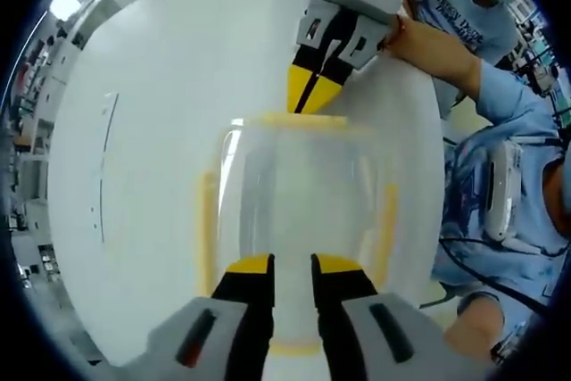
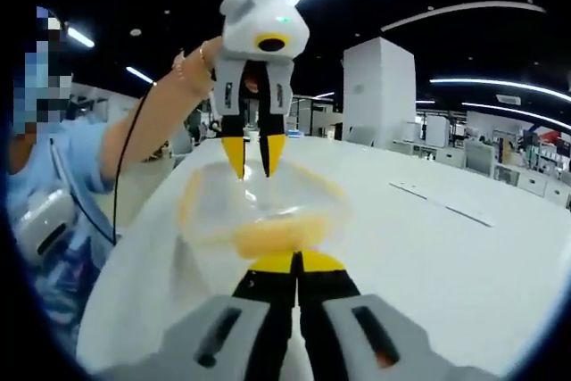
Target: Snap each plastic latch of the storage box into its locked position after aligning the lid with the box until every specified latch is closed and the lid sits flush.
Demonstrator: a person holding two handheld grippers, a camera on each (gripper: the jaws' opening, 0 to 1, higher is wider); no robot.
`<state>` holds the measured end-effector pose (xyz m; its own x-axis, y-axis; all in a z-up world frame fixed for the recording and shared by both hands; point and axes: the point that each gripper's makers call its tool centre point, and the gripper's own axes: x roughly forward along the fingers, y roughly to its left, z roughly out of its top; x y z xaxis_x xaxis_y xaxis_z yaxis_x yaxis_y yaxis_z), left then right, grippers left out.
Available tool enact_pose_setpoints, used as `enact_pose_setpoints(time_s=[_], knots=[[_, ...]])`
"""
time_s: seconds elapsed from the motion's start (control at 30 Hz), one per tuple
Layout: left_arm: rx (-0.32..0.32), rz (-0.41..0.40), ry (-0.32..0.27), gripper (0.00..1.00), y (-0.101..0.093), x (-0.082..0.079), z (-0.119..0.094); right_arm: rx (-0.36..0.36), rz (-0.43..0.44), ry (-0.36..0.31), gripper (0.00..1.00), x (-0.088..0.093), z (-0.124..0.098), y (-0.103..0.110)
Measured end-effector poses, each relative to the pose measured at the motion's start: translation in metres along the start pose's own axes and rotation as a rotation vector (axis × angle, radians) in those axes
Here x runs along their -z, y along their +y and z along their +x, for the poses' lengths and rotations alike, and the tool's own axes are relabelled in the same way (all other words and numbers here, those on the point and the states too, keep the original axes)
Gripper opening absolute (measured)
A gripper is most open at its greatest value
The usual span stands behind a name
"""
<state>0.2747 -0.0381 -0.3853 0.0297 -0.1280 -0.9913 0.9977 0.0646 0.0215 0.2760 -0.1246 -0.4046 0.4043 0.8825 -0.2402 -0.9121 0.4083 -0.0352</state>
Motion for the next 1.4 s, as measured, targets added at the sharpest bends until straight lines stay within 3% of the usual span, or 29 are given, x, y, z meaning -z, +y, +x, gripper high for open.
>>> enact_pose_setpoints(time_s=[0.33,0.6,0.73,0.9,1.0,1.03,1.07,1.1,1.13,1.27,1.4], knots=[[0.001,0.011,0.016,0.15,0.000,-0.001,0.000,0.015,-0.105,0.025,0.00,0.000,-0.002,-0.003],[-0.005,0.003,0.019,0.15,0.000,-0.001,0.001,0.042,-0.078,0.061,0.00,0.014,-0.008,-0.019],[-0.010,0.002,0.018,0.15,0.000,-0.001,0.000,-0.034,-0.085,-0.016,0.00,-0.002,-0.009,-0.003],[-0.005,0.005,0.022,0.15,0.000,-0.001,0.000,-0.075,-0.052,-0.059,0.00,-0.008,-0.009,0.001],[-0.004,0.007,0.016,0.15,0.001,-0.001,0.000,-0.065,-0.059,-0.028,0.00,0.000,-0.003,0.000],[0.001,-0.001,0.009,0.15,0.002,0.000,0.000,-0.093,-0.048,-0.006,0.00,0.007,0.005,0.007],[0.003,-0.009,0.002,0.15,0.003,0.000,0.000,-0.187,-0.036,-0.015,0.00,0.007,0.010,0.026],[0.004,-0.010,-0.002,0.15,0.003,0.000,0.000,-0.069,-0.081,0.120,0.00,0.024,0.005,0.005],[0.003,-0.010,-0.001,0.15,0.003,0.000,0.000,-0.119,-0.132,0.050,0.00,0.013,0.009,0.015],[-0.019,-0.003,0.021,0.15,0.000,-0.001,0.002,-0.100,-0.057,0.049,0.00,0.012,0.006,0.010],[-0.014,-0.005,0.017,0.15,0.000,0.000,0.002,-0.073,-0.108,0.103,0.00,0.022,0.009,0.008]])
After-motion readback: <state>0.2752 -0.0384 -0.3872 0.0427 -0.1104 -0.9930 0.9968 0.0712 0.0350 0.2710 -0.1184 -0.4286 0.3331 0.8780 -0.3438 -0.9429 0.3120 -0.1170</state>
